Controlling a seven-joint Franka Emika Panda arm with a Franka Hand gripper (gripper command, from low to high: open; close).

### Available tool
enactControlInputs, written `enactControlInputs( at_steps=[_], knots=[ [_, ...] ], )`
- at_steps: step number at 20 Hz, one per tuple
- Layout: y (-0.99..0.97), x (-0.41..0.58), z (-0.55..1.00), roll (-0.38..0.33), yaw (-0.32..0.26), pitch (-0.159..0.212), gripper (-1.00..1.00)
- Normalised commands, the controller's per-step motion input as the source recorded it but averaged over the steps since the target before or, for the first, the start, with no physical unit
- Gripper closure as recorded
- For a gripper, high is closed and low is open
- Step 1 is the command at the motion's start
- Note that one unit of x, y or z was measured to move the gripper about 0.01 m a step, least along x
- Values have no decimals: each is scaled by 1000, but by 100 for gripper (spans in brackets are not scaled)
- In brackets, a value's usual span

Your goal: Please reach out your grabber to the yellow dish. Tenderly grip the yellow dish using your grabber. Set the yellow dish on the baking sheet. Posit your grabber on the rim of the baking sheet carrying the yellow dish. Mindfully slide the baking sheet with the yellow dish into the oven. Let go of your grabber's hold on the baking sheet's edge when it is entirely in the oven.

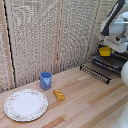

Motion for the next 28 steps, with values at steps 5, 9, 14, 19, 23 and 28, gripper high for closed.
enactControlInputs(
  at_steps=[5,9,14,19,23,28],
  knots=[
    [-692,121,-10,19,93,41,100],
    [-515,-28,72,39,0,0,100],
    [-63,-41,-7,3,-25,-6,-100],
    [-1,12,391,-2,12,110,-100],
    [45,25,947,-27,66,109,-100],
    [269,103,919,-45,161,112,-100]
  ],
)
